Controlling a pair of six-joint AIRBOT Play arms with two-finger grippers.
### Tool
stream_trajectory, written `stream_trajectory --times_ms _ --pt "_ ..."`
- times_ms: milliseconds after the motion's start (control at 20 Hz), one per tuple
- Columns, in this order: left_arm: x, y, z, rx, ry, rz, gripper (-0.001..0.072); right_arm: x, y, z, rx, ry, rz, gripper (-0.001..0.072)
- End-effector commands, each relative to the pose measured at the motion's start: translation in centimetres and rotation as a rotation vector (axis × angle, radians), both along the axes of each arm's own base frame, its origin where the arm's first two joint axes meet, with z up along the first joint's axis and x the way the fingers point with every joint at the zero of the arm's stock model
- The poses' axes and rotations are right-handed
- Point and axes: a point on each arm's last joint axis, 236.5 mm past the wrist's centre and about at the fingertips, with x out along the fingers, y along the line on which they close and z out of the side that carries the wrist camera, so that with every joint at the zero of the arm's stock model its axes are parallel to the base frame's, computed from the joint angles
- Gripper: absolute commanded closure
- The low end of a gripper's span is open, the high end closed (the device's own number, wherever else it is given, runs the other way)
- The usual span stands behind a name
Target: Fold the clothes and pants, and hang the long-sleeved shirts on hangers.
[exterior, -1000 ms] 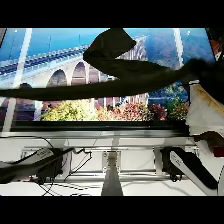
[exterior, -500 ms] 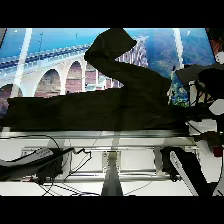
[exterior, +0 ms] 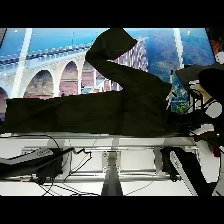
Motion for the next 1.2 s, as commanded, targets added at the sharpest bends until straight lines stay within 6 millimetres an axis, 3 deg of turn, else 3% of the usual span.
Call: stream_trajectory --times_ms 0,150,250,350,450,600,700,800,1000,1050,1150 --pt "2.4 0.5 1.0 0.040 -0.051 0.010 0.0004 4.9 0.8 2.1 0.028 -0.219 0.046 0.0019" --pt "7.7 0.3 4.4 0.101 -0.158 0.002 0.0006 12.9 2.9 7.0 0.125 -0.510 0.084 0.0028" --pt "12.1 -1.2 6.8 0.114 -0.259 -0.015 0.0007 16.7 4.9 7.8 0.201 -0.530 0.140 0.0028" --pt "16.3 -3.9 8.2 0.077 -0.356 -0.070 0.0011 20.1 8.5 6.9 0.219 -0.508 0.310 0.0028" --pt "19.7 -7.6 8.5 0.009 -0.432 -0.123 0.0011 23.5 13.9 5.5 0.208 -0.517 0.497 0.0028" --pt "23.2 -12.7 8.7 -0.086 -0.509 -0.188 0.0011 27.8 22.0 2.2 0.084 -0.587 0.794 0.0027" --pt "24.9 -15.1 9.0 -0.113 -0.546 -0.230 0.0012 29.3 25.9 0.2 -0.027 -0.648 0.964 0.0027" --pt "25.9 -16.6 9.2 -0.117 -0.561 -0.269 0.0012 29.7 27.9 -2.4 -0.101 -0.641 1.069 0.0028" --pt "27.3 -18.7 9.5 -0.116 -0.585 -0.324 0.0012 29.9 27.7 -7.7 -0.191 -0.565 1.174 0.0035" --pt "27.5 -19.1 9.6 -0.116 -0.590 -0.334 0.0013 30.3 27.6 -8.4 -0.201 -0.564 1.179 0.0067" --pt "27.9 -19.6 9.7 -0.115 -0.599 -0.348 0.0012 30.9 27.3 -9.5 -0.235 -0.557 1.202 0.0254"
